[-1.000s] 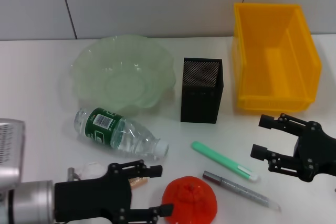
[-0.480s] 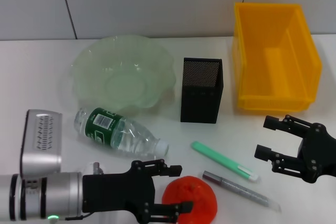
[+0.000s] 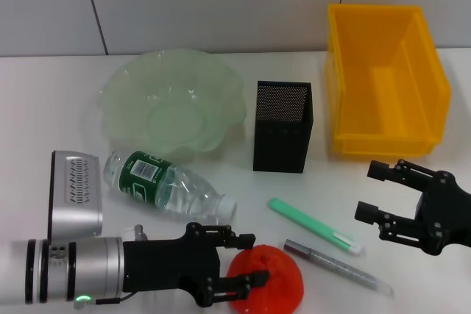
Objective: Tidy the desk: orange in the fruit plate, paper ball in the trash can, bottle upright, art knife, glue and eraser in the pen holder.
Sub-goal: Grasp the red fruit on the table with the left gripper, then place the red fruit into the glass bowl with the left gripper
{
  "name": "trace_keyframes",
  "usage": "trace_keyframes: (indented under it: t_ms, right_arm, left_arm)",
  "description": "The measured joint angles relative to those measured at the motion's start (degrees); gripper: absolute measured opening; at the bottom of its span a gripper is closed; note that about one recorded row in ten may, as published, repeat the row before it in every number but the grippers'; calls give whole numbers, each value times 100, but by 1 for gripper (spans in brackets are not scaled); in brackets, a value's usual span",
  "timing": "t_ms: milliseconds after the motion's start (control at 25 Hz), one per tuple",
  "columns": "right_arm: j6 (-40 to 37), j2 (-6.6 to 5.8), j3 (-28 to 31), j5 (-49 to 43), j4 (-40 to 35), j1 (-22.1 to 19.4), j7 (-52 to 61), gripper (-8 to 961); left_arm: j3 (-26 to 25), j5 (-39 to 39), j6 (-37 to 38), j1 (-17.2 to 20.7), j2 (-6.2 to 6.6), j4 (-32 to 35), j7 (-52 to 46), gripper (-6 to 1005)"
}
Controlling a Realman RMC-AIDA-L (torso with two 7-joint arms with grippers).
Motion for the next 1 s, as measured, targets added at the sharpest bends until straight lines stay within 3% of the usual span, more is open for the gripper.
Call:
trace_keyframes:
  t_ms: [40, 200, 440, 800, 1000]
  right_arm:
    - [0, 1, 0, 0, 2, -4, -1, 761]
    - [-1, 17, 39, 0, 3, -2, -20, 761]
    - [-1, 25, 69, 0, 3, -17, -31, 761]
    - [-13, 42, 216, 0, 3, -43, -43, 760]
    - [-18, 42, 219, 0, 3, -72, -45, 759]
  left_arm:
    - [43, 25, 16, 21, 6, 14, -2, 702]
    - [164, 38, 38, 25, 0, 29, 51, 424]
    - [164, 30, 138, 29, 0, 47, 69, 222]
    - [130, 2, 370, 40, 13, 96, 75, 167]
    - [-180, -5, 869, 251, 61, 511, -56, 133]
